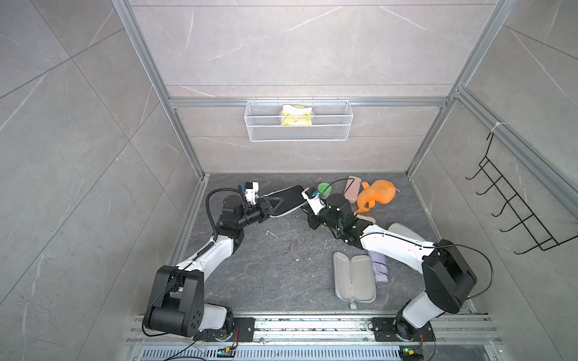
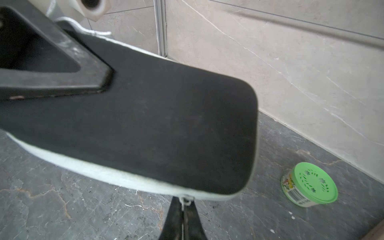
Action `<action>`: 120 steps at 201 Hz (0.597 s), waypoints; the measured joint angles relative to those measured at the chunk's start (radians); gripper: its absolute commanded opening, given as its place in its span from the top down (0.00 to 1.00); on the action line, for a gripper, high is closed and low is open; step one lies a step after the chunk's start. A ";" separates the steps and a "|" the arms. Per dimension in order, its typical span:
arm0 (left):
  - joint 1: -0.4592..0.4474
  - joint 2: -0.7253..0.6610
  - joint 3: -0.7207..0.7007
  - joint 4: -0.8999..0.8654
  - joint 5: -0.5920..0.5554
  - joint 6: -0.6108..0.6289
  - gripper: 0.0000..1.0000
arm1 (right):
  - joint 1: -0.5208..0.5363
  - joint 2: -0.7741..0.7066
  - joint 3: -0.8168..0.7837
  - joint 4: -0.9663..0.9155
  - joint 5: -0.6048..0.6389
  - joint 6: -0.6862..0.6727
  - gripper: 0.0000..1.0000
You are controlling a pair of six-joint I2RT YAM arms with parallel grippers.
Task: Put umbrellas into zippered umbrella sleeves
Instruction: Zip the zipper on the umbrella sleeve.
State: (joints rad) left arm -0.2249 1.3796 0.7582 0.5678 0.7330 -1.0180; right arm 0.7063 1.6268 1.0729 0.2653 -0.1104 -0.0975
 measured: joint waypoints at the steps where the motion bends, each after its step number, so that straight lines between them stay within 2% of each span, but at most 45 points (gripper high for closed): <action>1: 0.000 0.000 0.000 0.000 0.000 0.000 1.00 | 0.001 0.000 0.000 0.000 0.000 0.000 1.00; 71: -0.019 0.008 0.004 0.063 -0.031 -0.001 1.00 | 0.114 -0.007 -0.010 0.034 0.047 0.010 1.00; 120: -0.044 0.024 -0.034 0.184 -0.074 -0.058 1.00 | 0.230 0.065 0.071 0.055 0.126 0.067 1.00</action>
State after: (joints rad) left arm -0.2687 1.4040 0.7242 0.7521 0.6590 -1.0760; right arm 0.9363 1.6917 1.1435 0.3202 0.0158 -0.0303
